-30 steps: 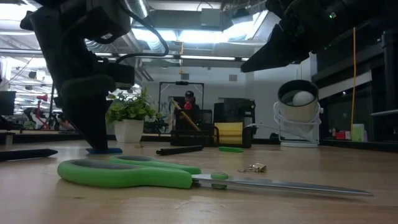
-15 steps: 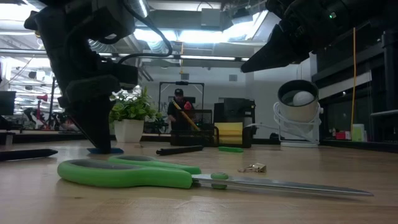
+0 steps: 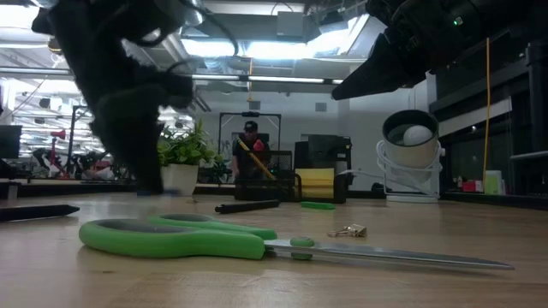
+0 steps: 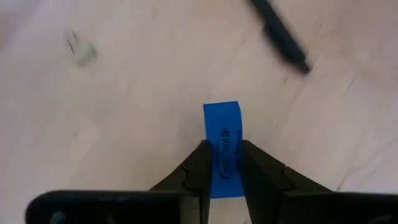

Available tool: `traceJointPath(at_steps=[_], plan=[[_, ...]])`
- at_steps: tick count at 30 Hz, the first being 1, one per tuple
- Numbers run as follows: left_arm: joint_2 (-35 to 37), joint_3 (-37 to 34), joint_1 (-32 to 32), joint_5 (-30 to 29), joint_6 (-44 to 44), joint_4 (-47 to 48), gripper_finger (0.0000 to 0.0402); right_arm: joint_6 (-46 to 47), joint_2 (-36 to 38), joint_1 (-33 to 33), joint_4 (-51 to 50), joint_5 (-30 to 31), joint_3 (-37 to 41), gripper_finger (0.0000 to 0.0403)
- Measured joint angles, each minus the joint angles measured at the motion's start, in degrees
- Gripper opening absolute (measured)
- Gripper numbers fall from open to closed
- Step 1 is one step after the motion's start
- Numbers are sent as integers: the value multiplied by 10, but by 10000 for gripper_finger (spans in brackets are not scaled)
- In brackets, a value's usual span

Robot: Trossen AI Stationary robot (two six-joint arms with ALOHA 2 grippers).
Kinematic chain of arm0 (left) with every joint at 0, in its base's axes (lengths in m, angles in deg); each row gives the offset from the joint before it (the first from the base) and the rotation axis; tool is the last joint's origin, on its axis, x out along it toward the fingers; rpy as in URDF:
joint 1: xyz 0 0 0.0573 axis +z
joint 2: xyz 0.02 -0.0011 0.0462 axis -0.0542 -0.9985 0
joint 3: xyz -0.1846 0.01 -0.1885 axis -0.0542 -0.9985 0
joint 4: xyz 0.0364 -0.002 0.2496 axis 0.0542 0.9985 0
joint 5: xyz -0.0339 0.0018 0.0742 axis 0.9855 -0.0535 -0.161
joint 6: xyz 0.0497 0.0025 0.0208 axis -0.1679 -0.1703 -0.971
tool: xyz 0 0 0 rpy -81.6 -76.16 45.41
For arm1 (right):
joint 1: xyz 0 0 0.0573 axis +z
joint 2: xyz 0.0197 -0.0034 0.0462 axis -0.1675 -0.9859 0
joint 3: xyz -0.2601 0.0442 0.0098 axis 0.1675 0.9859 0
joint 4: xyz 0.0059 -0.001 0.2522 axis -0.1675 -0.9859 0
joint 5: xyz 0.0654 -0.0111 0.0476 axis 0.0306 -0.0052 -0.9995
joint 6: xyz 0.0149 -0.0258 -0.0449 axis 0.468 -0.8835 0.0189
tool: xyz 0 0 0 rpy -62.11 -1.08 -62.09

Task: Pick and place office supplies into organizer
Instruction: Put the blue eraser into the black organizer

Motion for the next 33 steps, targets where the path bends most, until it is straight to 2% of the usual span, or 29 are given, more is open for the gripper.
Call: traceJointPath(at_steps=[5, 9, 16, 24, 33], plan=[[40, 0, 0, -38, -33, 0, 65, 0, 0, 0, -1, 0, 0, 26], [69, 0, 0, -91, -68, -18, 67, 2, 0, 0, 0, 0, 0, 26], [92, 0, 3, -172, -213, -117, 67, 2, 0, 0, 4, 0, 0, 26], [93, 0, 35, -177, -357, -231, 67, 4, 0, 0, 4, 1, 0, 26], [93, 1, 106, -175, -412, -254, 68, 2, 0, 0, 2, 1, 0, 26]])
